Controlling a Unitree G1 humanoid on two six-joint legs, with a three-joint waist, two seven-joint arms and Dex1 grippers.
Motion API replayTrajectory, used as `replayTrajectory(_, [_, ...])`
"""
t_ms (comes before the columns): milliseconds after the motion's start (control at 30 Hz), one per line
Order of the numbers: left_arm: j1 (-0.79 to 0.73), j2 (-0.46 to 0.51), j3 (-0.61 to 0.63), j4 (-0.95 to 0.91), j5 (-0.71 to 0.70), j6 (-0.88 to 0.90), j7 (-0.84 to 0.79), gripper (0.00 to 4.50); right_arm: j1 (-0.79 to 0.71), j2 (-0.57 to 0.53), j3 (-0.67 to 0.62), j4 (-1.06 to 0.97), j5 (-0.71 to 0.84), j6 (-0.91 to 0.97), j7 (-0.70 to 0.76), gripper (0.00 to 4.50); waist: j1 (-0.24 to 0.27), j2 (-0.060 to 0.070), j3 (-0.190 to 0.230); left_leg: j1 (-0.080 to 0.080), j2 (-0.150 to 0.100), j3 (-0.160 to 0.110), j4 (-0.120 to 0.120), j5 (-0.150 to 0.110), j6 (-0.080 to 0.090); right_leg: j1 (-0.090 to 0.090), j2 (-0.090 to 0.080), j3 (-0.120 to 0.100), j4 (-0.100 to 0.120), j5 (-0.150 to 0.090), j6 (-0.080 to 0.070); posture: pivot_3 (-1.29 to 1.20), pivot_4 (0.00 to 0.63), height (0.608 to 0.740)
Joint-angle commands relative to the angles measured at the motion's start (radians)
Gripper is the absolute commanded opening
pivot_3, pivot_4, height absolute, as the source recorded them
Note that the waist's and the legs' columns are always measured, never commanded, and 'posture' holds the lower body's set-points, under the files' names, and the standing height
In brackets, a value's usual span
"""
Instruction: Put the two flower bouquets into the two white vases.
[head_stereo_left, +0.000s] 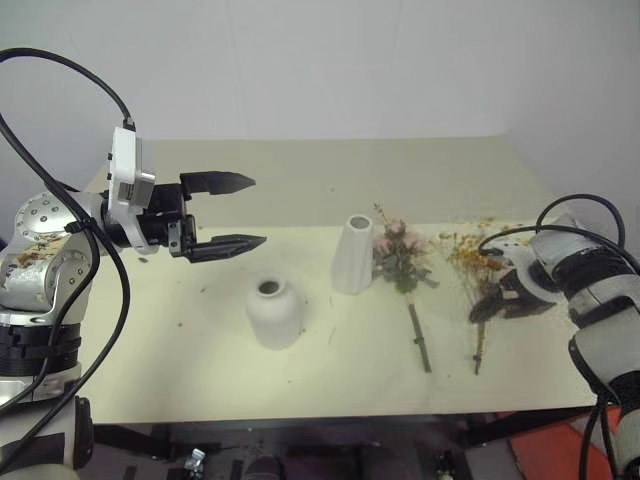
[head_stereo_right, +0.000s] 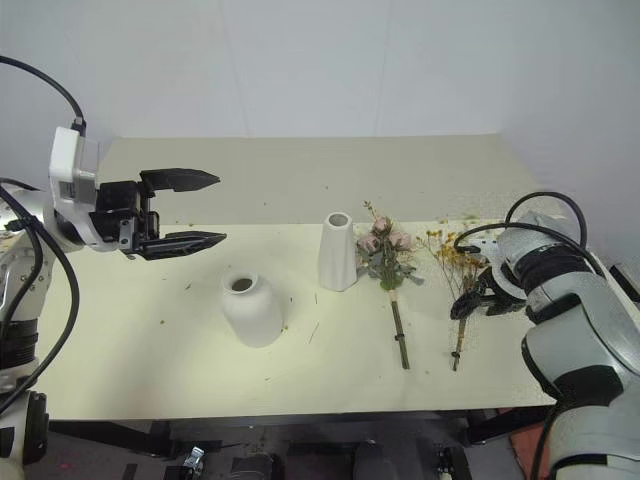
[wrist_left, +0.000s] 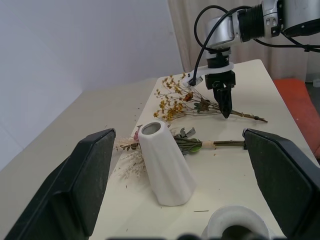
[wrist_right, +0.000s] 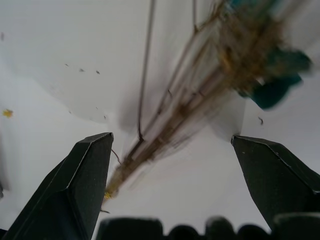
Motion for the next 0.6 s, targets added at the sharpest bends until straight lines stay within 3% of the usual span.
replayTrajectory(33, [-0.005,0.016,0.023,-0.038,-0.007,0.006,0.007,4.45,-0.043,0.008,-0.049,0.029,-0.025,-0.030,-0.002,4.50,0.000,0.000,0.000,0.000,0.000,0.000,0.000,0.000,0.000,0.000,0.000,0.000,0.000,0.000,0.000,0.00,0.150,0.740])
replayTrajectory(167, [-0.002,0.019,0.028,-0.041,-0.005,0.009,0.010,4.45,-0.041,0.047,-0.054,0.062,-0.052,-0.033,-0.005,4.50,-0.001,0.000,0.000,0.000,0.000,0.000,0.000,0.000,0.000,0.000,0.000,0.000,0.000,0.000,0.000,0.00,0.150,0.740])
replayTrajectory(467, [0.001,0.018,0.029,-0.046,-0.004,0.008,0.015,4.50,-0.037,0.096,-0.110,0.087,-0.095,-0.039,-0.051,1.68,-0.003,0.000,0.000,0.002,0.000,0.000,0.000,0.000,0.000,0.001,0.000,0.000,0.001,0.000,0.000,0.00,0.150,0.740])
replayTrajectory(600, [0.004,0.020,0.033,-0.046,-0.004,0.007,0.017,4.50,-0.049,0.093,-0.198,0.096,-0.099,-0.035,-0.176,0.25,-0.003,0.000,0.000,0.002,0.000,0.000,0.000,0.000,0.000,0.001,0.000,0.000,0.001,0.000,0.000,0.00,0.150,0.740])
